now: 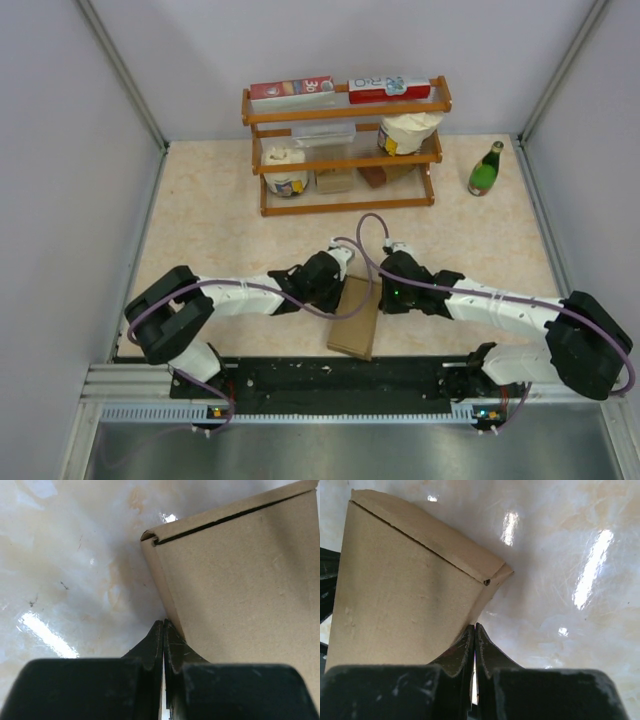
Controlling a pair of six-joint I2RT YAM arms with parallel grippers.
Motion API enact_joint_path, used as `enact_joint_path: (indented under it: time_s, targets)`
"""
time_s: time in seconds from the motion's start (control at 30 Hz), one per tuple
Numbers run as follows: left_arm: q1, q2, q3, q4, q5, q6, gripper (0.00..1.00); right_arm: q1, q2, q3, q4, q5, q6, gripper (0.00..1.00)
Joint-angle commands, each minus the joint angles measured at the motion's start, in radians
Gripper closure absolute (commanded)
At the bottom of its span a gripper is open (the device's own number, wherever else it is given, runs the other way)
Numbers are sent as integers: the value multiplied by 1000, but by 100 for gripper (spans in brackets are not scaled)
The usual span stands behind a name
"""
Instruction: Fold the paper box
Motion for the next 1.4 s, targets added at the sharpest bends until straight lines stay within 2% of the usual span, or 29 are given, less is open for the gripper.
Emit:
enact_joint_path:
  time_s: [0.0,0.23,0.43,0.63,0.77,0.87,1.07,1.37]
  targets:
    - [-16,21,68,114,46,-30,100,-24,12,80,161,-70,-8,100]
    - [15,30,79,102,-8,-46,100,-100,15,65,219,-136,-36,100]
    - [105,-80,-27,59,-94,-54,100,-152,-49,30,80,-30,-83,100]
    - [107,-214,-132,36,-102,-82,100,-148,-154,-67,14,-78,-59,100]
    - [66,-283,-214,82,-86,-125,100,-104,-261,-148,-5,-95,34,100]
    - [18,-288,-225,101,-99,-148,100,-25,-297,-160,-35,-63,96,100]
    - [-50,-259,-222,91,-126,-180,100,93,-264,-156,-60,-10,191,100]
    - [-119,-217,-232,127,-137,-231,100,134,-205,-188,-17,-4,252,100]
